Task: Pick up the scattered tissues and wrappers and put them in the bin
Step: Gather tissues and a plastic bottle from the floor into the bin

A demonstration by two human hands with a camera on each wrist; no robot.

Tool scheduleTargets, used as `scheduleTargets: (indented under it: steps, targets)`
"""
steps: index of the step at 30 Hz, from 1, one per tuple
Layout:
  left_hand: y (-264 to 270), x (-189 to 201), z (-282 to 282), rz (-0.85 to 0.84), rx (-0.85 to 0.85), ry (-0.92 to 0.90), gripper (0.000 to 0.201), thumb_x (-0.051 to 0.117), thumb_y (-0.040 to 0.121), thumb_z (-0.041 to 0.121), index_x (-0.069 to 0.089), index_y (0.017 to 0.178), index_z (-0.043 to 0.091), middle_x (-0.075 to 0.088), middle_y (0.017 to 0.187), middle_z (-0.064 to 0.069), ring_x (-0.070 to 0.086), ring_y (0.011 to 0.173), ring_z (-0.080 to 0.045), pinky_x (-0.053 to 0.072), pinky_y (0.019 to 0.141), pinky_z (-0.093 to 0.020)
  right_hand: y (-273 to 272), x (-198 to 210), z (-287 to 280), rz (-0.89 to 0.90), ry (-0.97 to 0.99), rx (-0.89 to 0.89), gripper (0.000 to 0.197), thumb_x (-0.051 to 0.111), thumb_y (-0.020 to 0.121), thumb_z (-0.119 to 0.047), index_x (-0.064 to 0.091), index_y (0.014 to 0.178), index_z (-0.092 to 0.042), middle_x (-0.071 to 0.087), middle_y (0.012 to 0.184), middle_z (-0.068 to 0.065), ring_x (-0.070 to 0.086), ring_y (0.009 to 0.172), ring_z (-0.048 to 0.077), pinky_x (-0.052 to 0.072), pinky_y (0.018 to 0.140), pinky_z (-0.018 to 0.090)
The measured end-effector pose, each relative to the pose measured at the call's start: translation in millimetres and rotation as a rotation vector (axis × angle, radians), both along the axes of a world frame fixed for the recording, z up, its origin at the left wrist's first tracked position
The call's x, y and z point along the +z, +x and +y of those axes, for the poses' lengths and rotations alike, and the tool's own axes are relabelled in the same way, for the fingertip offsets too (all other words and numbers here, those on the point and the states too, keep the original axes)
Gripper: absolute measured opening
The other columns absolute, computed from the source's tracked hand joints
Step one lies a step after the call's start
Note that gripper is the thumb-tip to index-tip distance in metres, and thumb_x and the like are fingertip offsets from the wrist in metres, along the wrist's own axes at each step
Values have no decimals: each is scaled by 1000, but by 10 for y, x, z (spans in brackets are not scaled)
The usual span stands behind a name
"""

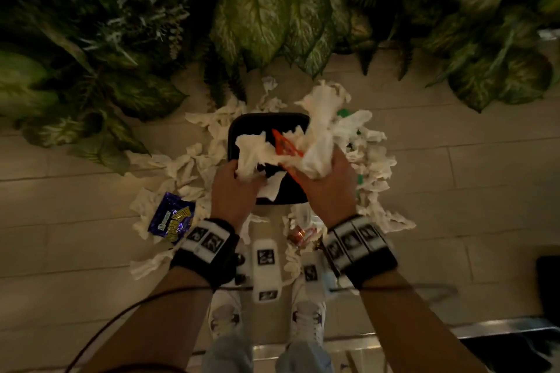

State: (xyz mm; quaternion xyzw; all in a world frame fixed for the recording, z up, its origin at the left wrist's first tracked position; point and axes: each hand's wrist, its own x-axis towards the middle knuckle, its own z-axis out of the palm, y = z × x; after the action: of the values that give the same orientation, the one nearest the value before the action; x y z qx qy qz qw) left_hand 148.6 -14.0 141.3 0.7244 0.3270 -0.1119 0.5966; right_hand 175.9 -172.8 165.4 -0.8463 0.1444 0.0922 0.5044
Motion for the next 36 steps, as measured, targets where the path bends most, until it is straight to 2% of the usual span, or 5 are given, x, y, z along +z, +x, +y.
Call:
scheduleTargets:
  steps: [9,18,23,28,36]
  targets:
    - [396,-630,96,201,15,-6,40,70,67,35,59,100,14,64,105,-8,61,98,-33,53,86,-53,325,-1138,330,589,-231,323,117,82,66,-34,0,148,-16,21,152,17,31,136,36,37,107,48]
    - [537,-975,-29,238,-719,127,49,57,88,30,46,136,24,53,137,-6,55,119,-27,45,102,-38,-229,-773,-632,119,-153,183,14,59,87,-12,62,100,-15,67,92,4,63,80,16,53,70,26]
    - [104,-783,210,61,-503,66,26,53,92,18,63,116,18,67,113,-4,63,101,-16,53,85,-31,-931,-1209,-1102,404,-314,111,15,57,83,-2,60,83,-17,66,83,7,63,71,18,50,66,20]
    - [-817,-846,621,92,-322,252,6,61,87,20,65,84,17,68,75,2,63,67,-12,47,59,-20,-1263,-1850,-927,716,-505,429,29,56,85,-17,58,113,-10,61,120,15,55,113,32,45,94,37]
    - [-2096,-1734,1287,569,-334,402,14,62,85,20,63,76,8,69,80,-10,65,81,-30,47,72,-35,-1028,-2285,-71,338,-925,826,69,74,69,-38,49,131,-20,51,131,24,49,119,45,40,95,60]
